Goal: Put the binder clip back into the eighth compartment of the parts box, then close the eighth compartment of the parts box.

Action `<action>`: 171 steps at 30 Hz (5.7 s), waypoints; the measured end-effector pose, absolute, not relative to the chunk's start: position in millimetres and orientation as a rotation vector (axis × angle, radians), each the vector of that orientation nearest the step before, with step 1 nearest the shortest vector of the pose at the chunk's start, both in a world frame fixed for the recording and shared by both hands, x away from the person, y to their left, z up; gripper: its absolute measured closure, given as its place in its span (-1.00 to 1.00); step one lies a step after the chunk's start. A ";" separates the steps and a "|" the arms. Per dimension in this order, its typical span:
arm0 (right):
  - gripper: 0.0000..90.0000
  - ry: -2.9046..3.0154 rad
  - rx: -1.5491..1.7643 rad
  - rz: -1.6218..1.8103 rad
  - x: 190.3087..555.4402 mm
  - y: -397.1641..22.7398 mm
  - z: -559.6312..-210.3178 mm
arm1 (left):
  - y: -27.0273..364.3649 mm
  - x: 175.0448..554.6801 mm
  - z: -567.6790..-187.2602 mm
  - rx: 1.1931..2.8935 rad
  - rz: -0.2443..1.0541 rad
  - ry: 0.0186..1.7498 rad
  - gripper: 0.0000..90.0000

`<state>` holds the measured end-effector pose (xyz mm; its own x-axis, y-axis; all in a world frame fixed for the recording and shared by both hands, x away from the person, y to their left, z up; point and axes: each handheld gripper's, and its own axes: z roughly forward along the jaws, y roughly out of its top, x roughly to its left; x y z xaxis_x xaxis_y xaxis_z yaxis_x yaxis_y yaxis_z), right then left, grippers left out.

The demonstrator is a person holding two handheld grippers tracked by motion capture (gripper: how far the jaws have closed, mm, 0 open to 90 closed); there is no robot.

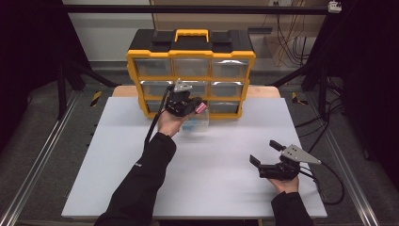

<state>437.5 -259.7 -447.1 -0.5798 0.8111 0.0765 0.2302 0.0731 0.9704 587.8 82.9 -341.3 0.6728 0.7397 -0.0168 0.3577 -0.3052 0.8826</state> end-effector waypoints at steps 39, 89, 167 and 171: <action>-0.99 1.855 1.028 1.548 436.9 -260.4 -446.3 | 77.7 607.7 -389.0 2.064 0.524 0.880 0.96; -0.99 1.841 1.042 1.548 437.0 -261.0 -445.2 | 133.3 531.2 -349.1 1.802 0.447 0.743 -0.62; -0.99 1.850 1.033 1.549 436.8 -259.9 -446.4 | 104.3 543.3 -437.4 1.978 0.518 0.919 0.98; -0.99 1.850 1.032 1.553 436.7 -260.0 -446.4 | 103.4 548.4 -437.3 1.975 0.522 0.930 0.98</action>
<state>436.7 -260.0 -446.4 -0.5813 0.8090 0.0874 0.2263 0.0575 0.9724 548.4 103.4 -437.3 0.6331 0.7740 0.0089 0.4105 -0.3455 0.8439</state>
